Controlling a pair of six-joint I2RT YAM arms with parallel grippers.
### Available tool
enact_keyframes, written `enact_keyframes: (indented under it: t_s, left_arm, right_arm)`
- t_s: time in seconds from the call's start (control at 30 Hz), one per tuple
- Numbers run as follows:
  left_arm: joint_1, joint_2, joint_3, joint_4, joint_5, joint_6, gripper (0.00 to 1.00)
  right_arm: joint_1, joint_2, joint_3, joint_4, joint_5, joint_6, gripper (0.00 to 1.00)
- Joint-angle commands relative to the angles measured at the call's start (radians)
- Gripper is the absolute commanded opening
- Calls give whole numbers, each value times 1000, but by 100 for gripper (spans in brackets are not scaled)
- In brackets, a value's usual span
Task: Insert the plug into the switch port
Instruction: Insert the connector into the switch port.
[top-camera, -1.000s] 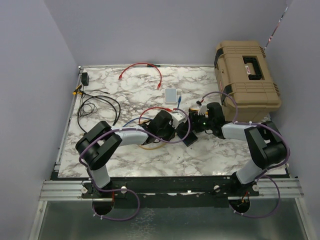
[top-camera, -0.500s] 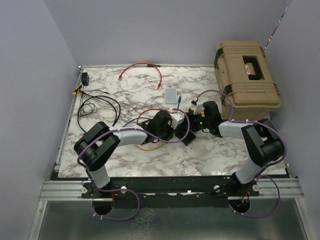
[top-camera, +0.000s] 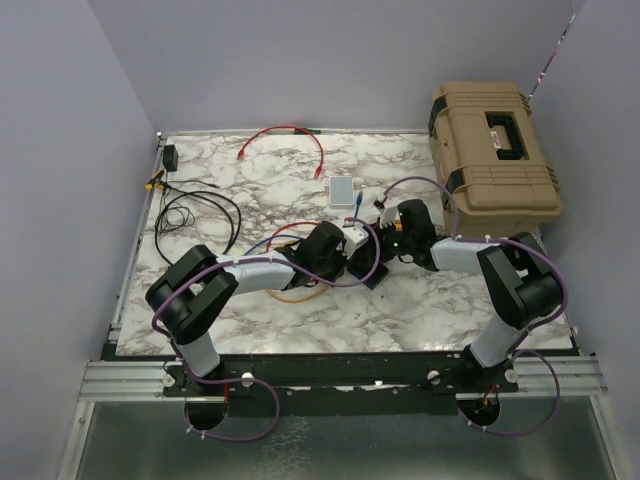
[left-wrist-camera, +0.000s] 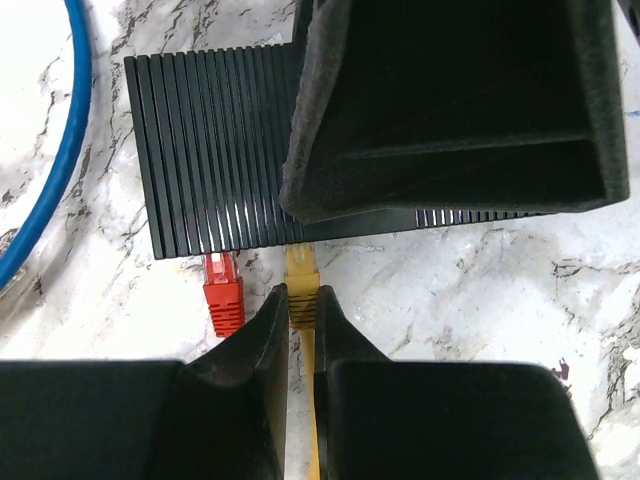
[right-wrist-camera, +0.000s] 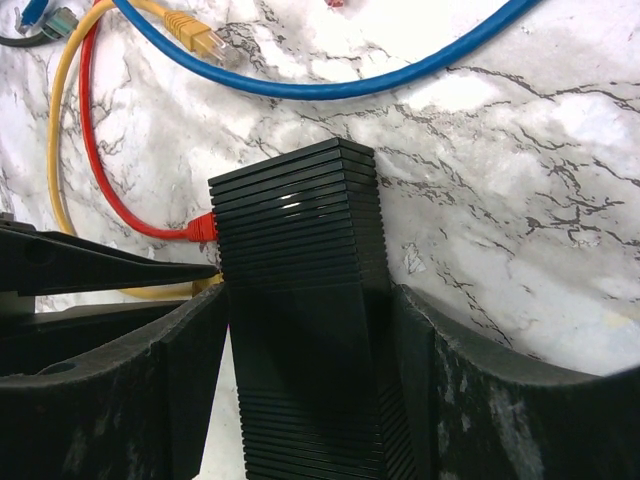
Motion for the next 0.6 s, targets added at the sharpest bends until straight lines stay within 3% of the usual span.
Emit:
enact_keyframes:
  t_s: [0.0, 0.2, 0.37, 0.57]
  left_arm:
    - [-24, -42, 32, 327, -32, -28, 0]
    - [-51, -46, 2, 435, -117, -52, 0]
    - [-68, -37, 5, 483, -58, -37, 0]
    - [-68, 6, 3, 477, -2, -27, 0]
  right_arm:
    - [88, 38, -1, -94, -238, 41, 68]
    - [96, 50, 4, -89, -275, 42, 68]
    - [101, 55, 10, -100, -273, 35, 68]
    - [96, -13, -6, -143, -62, 50, 69]
